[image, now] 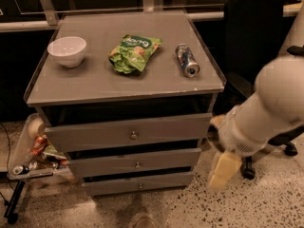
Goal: Open bottom drawer
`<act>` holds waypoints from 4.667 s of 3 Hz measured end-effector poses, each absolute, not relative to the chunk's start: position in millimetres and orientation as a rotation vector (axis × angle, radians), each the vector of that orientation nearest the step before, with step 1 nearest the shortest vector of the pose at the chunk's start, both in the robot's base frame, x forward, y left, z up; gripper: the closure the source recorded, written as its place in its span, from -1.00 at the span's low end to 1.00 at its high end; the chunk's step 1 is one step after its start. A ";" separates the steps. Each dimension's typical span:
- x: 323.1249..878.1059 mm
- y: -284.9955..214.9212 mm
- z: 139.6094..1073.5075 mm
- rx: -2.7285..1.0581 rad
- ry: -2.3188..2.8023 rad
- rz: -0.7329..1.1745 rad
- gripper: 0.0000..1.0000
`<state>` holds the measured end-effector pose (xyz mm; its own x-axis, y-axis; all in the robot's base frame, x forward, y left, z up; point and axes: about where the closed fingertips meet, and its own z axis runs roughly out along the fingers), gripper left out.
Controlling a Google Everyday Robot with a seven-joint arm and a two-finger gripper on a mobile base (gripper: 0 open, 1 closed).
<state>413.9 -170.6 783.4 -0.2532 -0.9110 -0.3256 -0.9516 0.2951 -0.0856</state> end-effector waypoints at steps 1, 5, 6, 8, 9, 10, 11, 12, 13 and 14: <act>398.2 -170.0 749.7 -1.706 2.288 0.215 -1.00; 398.1 -98.3 549.8 -1.546 2.293 0.651 -1.00; 408.8 -83.4 505.5 -1.516 2.317 0.721 -1.00; 405.2 -72.2 475.6 -1.508 2.318 0.766 -1.00; 424.6 -66.1 423.0 -1.465 2.321 0.756 -1.00; 449.1 -68.3 366.8 -1.421 2.327 0.752 -1.00; 473.1 -69.9 313.3 -1.405 2.348 0.748 -1.00; 473.1 -69.9 313.3 -1.405 2.348 0.748 -1.00; 489.3 -63.6 297.7 -1.382 2.316 0.700 -1.00; 518.4 -58.5 272.6 -1.348 2.294 0.627 -1.00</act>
Offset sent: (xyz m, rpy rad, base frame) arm -0.0143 0.0012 -0.0343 -0.0049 0.0406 0.0022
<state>518.4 -58.5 272.6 -0.4515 -0.7029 -0.5496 -0.8847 0.4325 0.1736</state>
